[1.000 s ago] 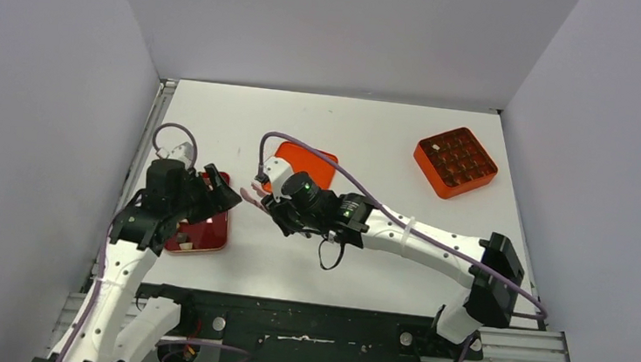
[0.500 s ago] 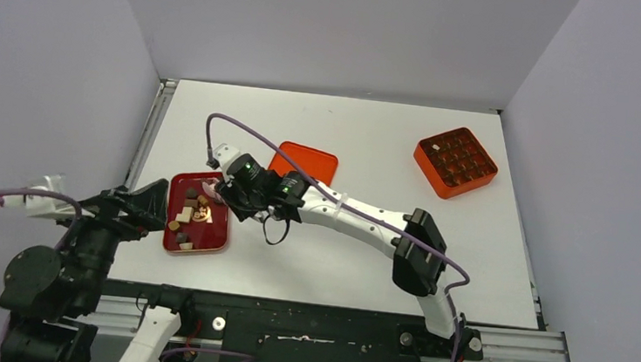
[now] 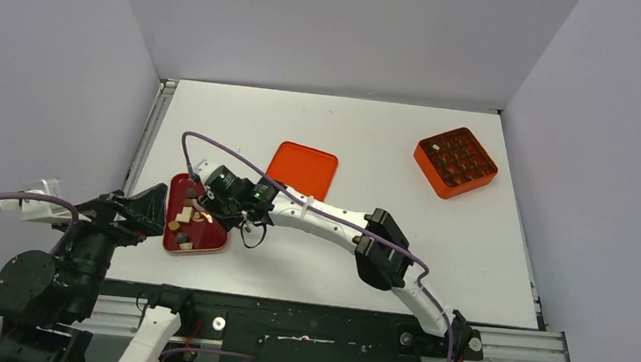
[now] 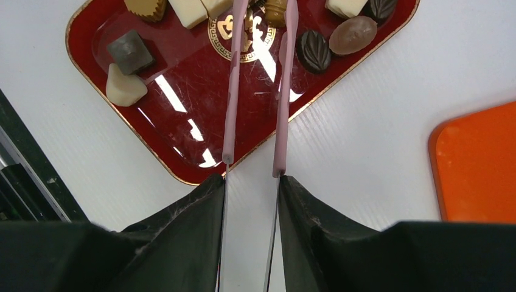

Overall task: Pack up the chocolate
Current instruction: Pick up the fake chocolate from the plate.

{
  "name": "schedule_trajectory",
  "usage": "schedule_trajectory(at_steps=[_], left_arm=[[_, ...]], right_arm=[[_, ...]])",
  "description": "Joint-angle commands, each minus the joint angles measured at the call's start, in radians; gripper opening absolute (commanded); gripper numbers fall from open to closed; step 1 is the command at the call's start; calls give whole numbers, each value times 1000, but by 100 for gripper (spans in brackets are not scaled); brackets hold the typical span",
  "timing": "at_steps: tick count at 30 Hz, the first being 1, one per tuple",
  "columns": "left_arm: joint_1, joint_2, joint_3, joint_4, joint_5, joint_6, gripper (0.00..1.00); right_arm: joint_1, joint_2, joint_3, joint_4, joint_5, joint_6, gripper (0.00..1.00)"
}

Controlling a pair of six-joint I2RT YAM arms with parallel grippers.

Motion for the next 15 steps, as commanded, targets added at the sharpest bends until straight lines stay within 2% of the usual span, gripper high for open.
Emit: schedule_trajectory(at_steps=[1,15], left_arm=[[-7,16,-4,20,-1,13,97],[-13,19,-8,30,3,20,97]], right_arm=[[-1,2,61,21,37,-18,35],[-5,80,134,1,63,-43,35]])
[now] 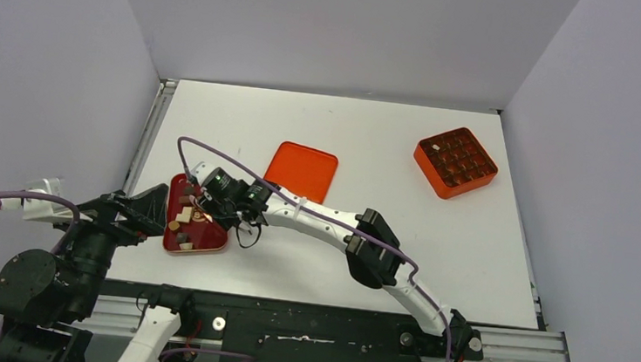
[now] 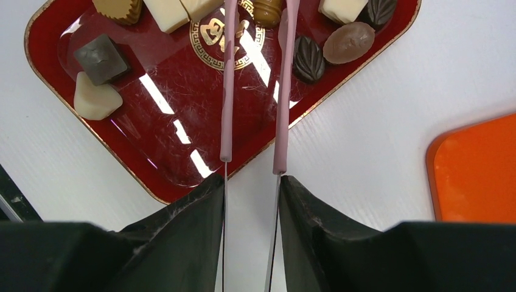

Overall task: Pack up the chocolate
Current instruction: Pick up the fake chocolate from the plate.

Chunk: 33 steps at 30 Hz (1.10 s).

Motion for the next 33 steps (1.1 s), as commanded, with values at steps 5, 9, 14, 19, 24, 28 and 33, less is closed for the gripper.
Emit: schedule_trajectory(at_steps=[5,9,14,19,24,28,33], left_arm=[[-7,25,3,32,4,21,97],[-15,28,18,29,-4,27,97],[-21,42,26,29,-14,40,97],[-22,53,36,25,-32,48,97],[-23,44,7,35,-34,50,97],[-23,41,-26,41,-32,49,97],[-23,39,-51,45,-26,46,97]], right_arm=[[-2,-1,62,14,36,-26,31],[2,-1,67,-3,42,-32,28],[9,-14,70,-20,59,-40,27],[13,-53,52,-26,45,-29,26],[14,-106,3,-21,19,-16,25],[12,-164,-56,-4,9,-10,25],[8,-244,-125,13,-6,-2,25]])
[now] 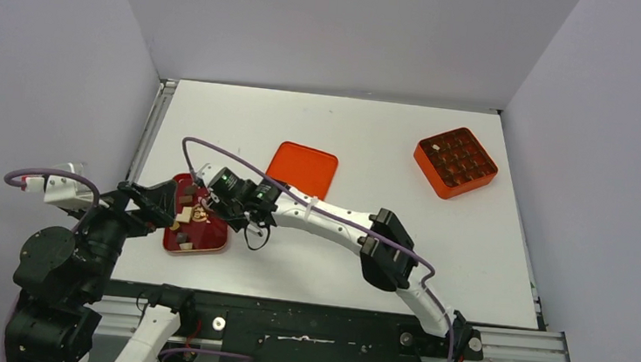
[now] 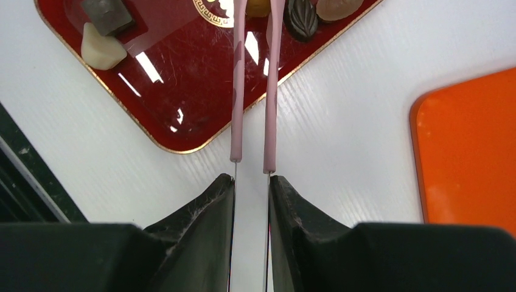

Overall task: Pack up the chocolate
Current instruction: Pick up the fake chocolate from the plate, then place the fake chocolate in the packing box.

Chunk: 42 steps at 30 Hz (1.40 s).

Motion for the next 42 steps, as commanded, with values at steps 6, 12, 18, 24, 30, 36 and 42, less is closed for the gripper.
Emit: schedule_trajectory(at_steps=[6,12,18,24,30,36,42], left_arm=[[-4,-10,-33,42,-15,23,97],[-4,0,-63,65,22,26,97],[-3,20,-185,136,78,19,97],[-2,102,-362,289,129,41,97],[-7,162,-623,449,215,-113,97],[-16,146,-730,374,138,-255,97],[-15,151,-709,368,7,-203,97]], right_arm=[[-12,-227,-95,50,-18,30,24],[-49,-342,-191,34,8,35,24],[-160,-520,-366,19,36,54,24],[-331,-693,-495,-22,62,25,24],[-599,-849,-558,-50,96,19,25],[-810,-874,-547,-133,109,112,25],[-916,-803,-468,-172,170,178,25]])
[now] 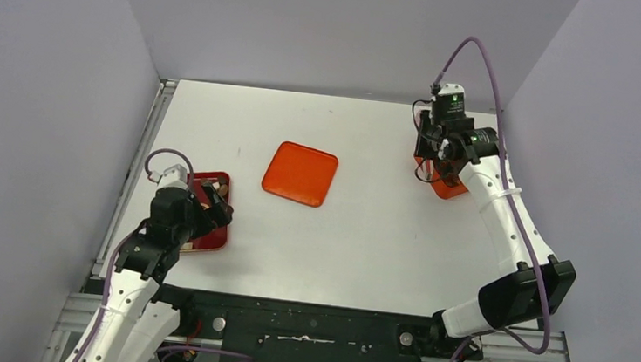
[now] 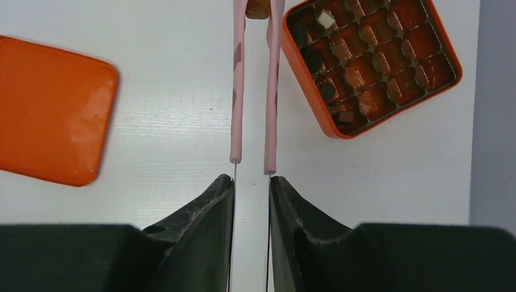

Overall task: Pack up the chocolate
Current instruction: Place the fake chocolate in the packing box.

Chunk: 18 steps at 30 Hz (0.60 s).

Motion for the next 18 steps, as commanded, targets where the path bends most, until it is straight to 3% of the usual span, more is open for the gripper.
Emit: schedule_trajectory(at_steps=[1,4,8,18], left_arm=[[-2,29,72,55,-93,73,97],[-2,95,142,15,-26,139,97],[-2,130,186,7,10,113,97],[9,186,245,-47,21,172,97]], right_arm=[[-77,49,97,-27,50,87,25],[-146,93,141,-56,10,115,26],[-237,176,189,-126,-56,150,26],[-392,285,150,-114,-230,186,28]])
